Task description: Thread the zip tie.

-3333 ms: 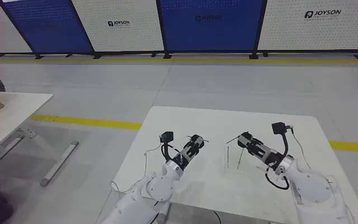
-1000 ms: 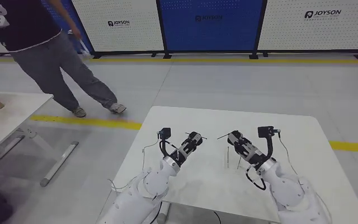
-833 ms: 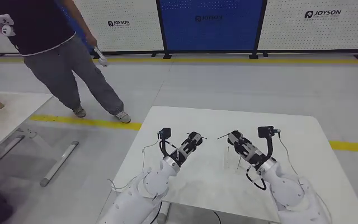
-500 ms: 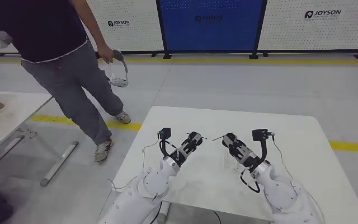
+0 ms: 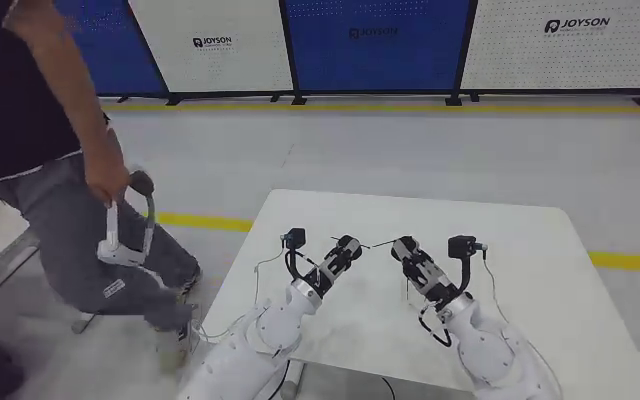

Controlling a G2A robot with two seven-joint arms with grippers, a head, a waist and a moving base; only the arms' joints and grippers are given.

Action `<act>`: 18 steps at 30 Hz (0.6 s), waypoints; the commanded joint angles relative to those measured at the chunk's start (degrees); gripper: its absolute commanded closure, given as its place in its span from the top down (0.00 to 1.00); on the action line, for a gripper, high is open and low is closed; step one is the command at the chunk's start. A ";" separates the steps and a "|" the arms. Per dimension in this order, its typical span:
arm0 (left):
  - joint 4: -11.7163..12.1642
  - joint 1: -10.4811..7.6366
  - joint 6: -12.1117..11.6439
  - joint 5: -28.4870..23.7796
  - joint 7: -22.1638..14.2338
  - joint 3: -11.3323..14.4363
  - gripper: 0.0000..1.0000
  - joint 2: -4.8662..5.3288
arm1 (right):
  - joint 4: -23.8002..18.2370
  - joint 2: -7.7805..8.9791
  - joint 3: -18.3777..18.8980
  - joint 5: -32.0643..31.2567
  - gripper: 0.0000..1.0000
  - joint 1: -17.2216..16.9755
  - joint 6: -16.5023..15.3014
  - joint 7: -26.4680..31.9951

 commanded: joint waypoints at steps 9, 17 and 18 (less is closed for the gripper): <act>0.00 0.00 0.00 0.00 0.00 0.00 0.00 0.00 | 0.00 0.00 0.00 0.00 0.00 0.00 0.00 0.00; 0.00 0.00 0.00 0.00 0.00 0.00 0.00 0.00 | 0.00 0.00 0.00 0.00 0.00 0.00 0.00 0.00; 0.00 0.00 0.00 0.00 0.00 0.00 0.00 0.00 | 0.00 0.00 0.00 0.00 0.00 0.00 0.00 0.00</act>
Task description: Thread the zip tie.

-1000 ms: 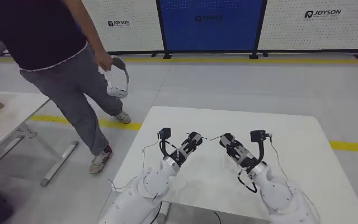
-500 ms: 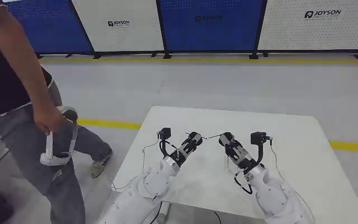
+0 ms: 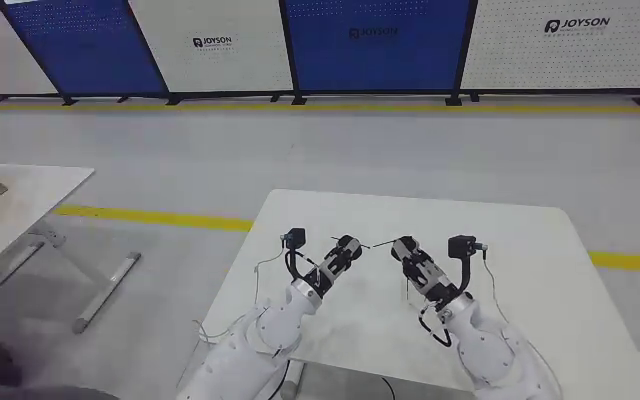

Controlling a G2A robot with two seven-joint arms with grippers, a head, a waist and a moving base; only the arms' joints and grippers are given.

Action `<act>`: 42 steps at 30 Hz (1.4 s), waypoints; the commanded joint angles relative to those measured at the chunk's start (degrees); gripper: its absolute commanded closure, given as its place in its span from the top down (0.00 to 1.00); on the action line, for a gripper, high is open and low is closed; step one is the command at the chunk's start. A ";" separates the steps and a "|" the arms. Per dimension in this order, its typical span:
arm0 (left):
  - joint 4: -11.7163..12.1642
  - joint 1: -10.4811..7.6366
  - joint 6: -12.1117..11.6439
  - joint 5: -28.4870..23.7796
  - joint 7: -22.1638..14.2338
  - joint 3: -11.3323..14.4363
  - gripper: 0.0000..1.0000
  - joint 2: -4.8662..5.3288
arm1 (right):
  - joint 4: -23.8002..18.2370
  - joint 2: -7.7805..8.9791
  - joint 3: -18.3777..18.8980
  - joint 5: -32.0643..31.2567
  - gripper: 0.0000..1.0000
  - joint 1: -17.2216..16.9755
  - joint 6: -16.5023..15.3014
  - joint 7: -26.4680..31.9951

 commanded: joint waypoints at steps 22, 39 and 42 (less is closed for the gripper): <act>0.00 0.00 0.00 0.00 0.00 0.00 0.00 0.00 | 1.25 -0.40 -1.61 0.67 0.00 0.29 4.68 -1.35; 0.00 0.00 0.00 0.00 0.00 0.00 0.00 0.00 | 3.02 -0.71 -2.82 0.90 0.00 1.01 5.35 -2.60; 0.00 0.00 0.00 0.00 0.00 0.00 0.00 0.00 | 3.37 -0.78 -3.02 1.01 0.00 1.25 5.34 -2.82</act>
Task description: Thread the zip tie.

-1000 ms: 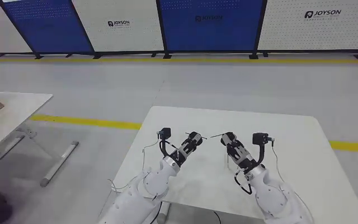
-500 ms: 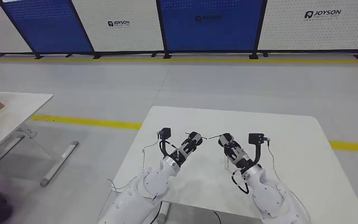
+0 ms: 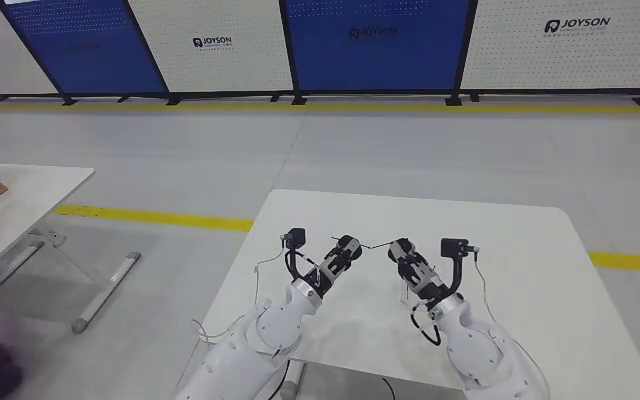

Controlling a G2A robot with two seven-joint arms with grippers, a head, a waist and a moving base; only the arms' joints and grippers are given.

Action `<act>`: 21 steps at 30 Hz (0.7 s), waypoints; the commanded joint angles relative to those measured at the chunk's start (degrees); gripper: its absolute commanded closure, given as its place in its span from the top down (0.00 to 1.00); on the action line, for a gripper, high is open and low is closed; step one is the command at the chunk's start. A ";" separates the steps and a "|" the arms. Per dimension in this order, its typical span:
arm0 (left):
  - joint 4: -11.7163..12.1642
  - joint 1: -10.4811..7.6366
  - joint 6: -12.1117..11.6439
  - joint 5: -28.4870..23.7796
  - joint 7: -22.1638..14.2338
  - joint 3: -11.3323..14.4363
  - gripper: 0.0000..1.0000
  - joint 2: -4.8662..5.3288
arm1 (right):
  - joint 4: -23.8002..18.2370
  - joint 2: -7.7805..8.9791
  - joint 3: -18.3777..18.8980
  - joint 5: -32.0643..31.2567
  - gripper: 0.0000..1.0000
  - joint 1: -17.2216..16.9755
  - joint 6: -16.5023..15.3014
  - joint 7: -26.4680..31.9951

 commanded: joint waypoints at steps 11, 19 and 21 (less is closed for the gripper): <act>0.00 0.00 0.00 0.00 0.00 0.00 0.00 0.00 | -1.68 0.17 0.39 -0.38 0.00 -1.85 -0.97 -1.75; 0.00 0.00 0.00 0.00 0.00 0.00 0.00 0.00 | -1.44 0.19 0.66 -0.35 0.00 -1.73 -0.95 -2.16; 0.00 0.00 0.00 0.00 0.00 0.00 0.00 0.00 | -1.10 0.13 0.44 -0.23 0.00 -1.40 -0.86 -2.06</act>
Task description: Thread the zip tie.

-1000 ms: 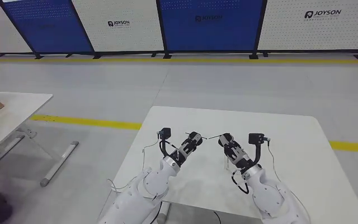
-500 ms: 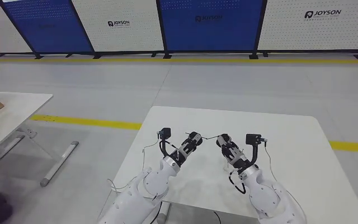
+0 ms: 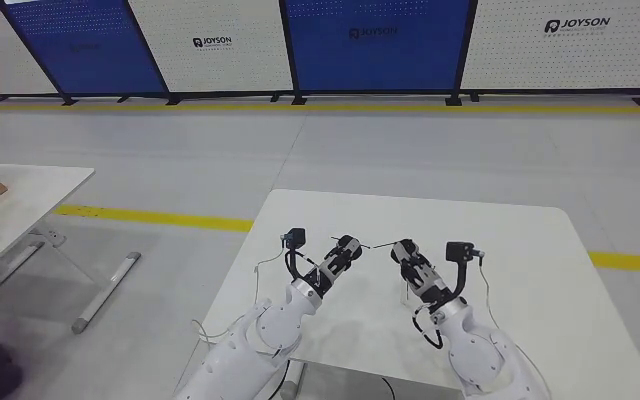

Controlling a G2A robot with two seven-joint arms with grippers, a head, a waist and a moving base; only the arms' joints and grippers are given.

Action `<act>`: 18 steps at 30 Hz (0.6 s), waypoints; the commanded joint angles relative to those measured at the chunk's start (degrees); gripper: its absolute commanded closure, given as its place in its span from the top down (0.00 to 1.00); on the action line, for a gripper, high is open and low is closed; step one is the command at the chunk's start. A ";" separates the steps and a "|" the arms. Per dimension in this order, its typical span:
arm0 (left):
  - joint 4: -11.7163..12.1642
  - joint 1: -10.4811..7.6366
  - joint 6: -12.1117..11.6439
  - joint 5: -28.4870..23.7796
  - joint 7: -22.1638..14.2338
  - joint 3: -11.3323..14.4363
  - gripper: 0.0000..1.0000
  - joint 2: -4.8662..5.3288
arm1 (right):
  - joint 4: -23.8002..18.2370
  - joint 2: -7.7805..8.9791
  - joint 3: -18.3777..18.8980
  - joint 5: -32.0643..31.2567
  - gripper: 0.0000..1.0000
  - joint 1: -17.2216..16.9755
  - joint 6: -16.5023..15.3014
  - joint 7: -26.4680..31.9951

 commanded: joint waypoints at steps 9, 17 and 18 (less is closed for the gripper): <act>0.00 0.00 0.00 0.00 0.00 0.00 0.00 0.00 | 0.84 -0.17 -0.73 0.10 0.00 0.71 -0.37 -0.05; 0.00 0.00 0.00 0.00 0.00 0.00 0.00 0.00 | 1.34 -0.27 -1.23 -0.46 0.00 1.14 0.43 0.29; 0.00 0.00 0.00 0.00 0.00 0.00 0.00 0.00 | 1.41 -0.29 -1.31 -0.46 0.00 1.20 0.45 0.29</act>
